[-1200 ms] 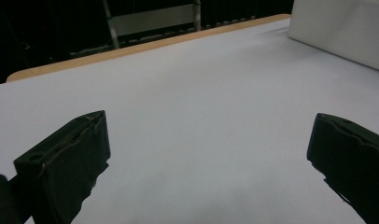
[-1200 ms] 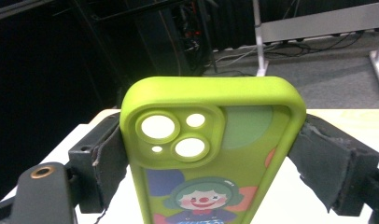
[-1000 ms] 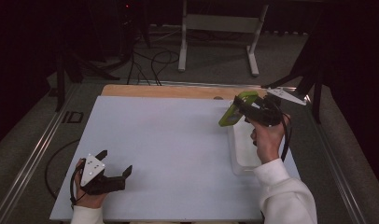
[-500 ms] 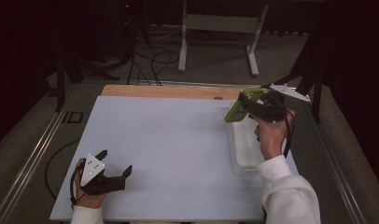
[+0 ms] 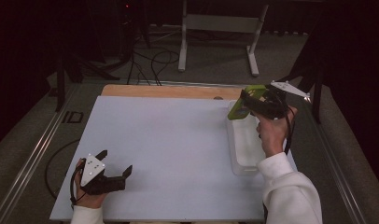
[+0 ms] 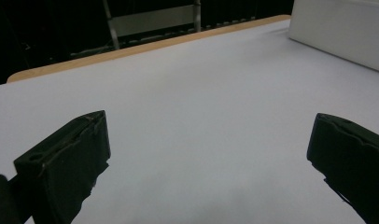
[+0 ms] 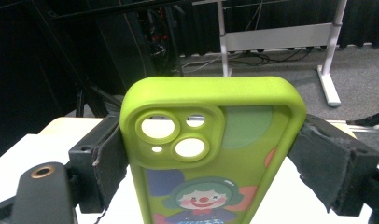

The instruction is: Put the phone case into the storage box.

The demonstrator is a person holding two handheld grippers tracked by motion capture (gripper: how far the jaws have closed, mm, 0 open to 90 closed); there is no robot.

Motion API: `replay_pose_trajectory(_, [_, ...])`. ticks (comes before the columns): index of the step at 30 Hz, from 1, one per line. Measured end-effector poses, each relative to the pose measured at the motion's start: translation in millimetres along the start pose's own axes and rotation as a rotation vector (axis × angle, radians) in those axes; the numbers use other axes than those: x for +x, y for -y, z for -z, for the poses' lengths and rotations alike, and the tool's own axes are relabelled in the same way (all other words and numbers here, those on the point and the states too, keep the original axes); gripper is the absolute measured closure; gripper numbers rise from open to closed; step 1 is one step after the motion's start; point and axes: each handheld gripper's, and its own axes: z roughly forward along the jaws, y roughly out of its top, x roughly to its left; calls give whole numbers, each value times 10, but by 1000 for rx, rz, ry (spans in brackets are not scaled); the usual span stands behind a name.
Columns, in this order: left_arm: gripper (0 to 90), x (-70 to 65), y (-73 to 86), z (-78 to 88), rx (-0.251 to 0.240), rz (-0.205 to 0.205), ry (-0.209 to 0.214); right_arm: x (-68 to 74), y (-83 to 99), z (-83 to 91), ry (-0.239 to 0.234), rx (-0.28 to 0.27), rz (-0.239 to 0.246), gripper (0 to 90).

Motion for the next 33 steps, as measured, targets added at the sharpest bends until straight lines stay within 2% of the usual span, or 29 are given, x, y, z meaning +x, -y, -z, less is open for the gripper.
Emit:
replay_pose_trajectory(19, [0, 5, 3, -2, -1, 3, -3, -11, -16, -106, 34, 8, 16, 164])
replay_pose_trajectory(33, [0, 12, 3, 2, -2, 4, -4, -77, -6, -214, 86, 22, 22, 164])
